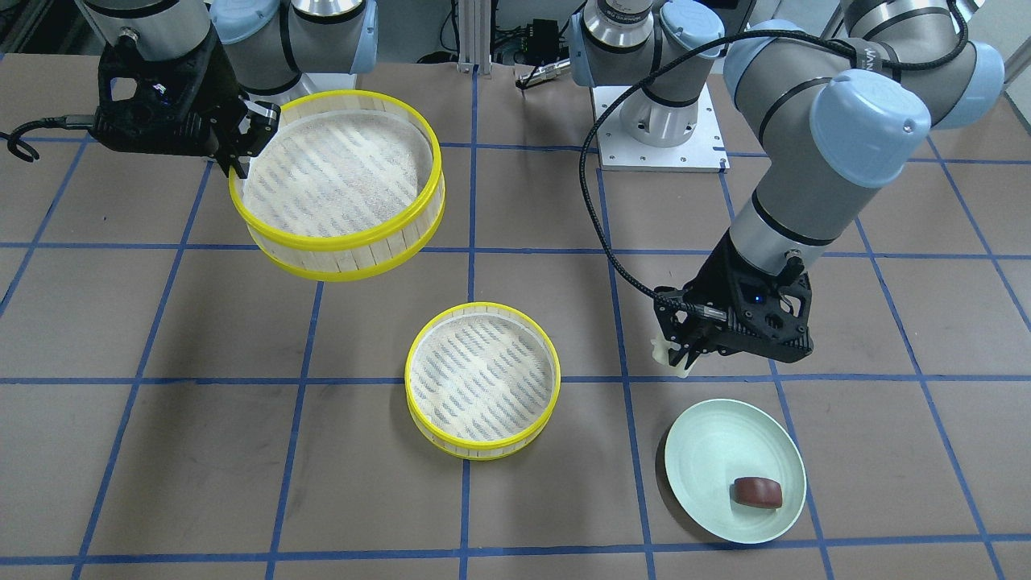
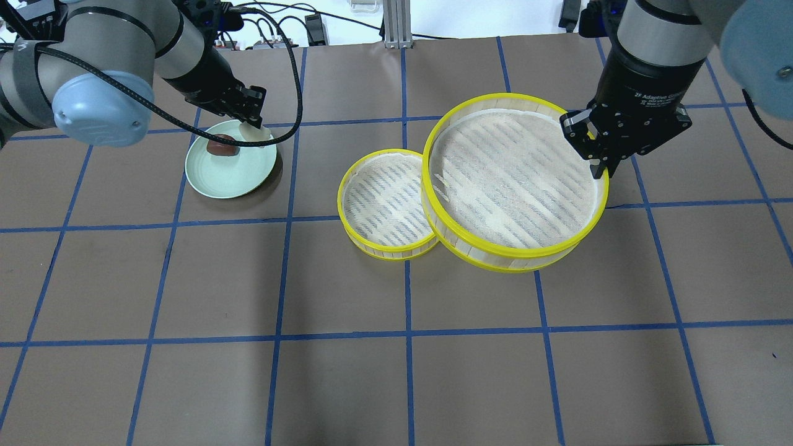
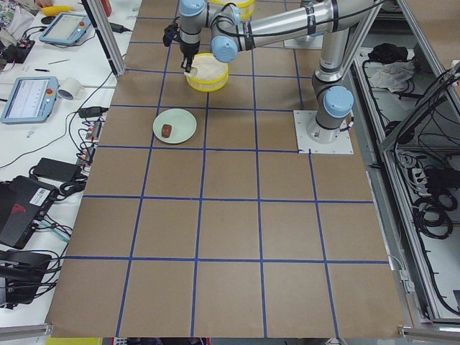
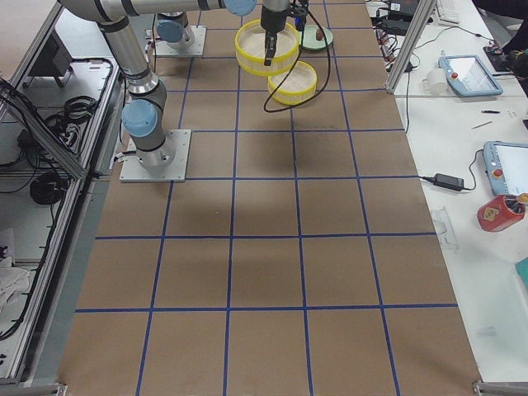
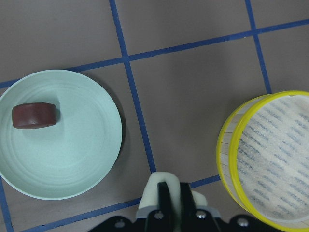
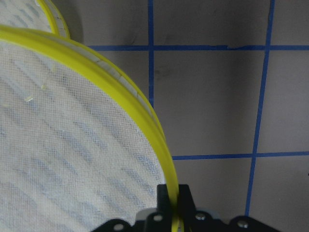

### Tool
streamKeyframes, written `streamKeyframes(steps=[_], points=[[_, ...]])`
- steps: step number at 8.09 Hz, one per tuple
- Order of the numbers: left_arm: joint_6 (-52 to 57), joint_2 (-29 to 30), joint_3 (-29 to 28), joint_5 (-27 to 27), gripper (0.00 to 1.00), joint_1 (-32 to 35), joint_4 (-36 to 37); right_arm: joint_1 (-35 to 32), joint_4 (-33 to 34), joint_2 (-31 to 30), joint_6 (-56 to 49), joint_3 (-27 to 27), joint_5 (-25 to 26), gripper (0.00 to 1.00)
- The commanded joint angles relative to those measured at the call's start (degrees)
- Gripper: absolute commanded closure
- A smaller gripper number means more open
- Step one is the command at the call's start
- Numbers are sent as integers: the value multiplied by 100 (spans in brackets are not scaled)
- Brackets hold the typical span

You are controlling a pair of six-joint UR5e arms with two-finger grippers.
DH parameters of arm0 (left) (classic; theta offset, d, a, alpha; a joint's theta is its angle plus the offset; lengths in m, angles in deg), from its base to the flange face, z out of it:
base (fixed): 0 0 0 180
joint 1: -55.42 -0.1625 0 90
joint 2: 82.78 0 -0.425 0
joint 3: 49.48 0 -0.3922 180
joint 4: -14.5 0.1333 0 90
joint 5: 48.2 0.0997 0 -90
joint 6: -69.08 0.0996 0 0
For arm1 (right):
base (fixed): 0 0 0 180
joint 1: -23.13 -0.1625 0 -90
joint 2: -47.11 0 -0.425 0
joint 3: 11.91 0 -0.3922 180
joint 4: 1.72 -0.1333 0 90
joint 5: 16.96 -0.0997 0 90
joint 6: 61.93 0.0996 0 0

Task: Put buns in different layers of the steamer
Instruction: 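Carry the white bun with the left gripper into the bottom tier and release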

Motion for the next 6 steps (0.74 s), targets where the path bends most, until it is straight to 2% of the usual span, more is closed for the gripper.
streamKeyframes(steps=[1, 6], points=[[-388, 92, 2, -8, 100, 303, 65, 1, -190, -3, -46, -8, 124, 97], [-1478, 601, 28, -228, 100, 1147, 416, -7, -207, -11, -55, 1, 106, 96]])
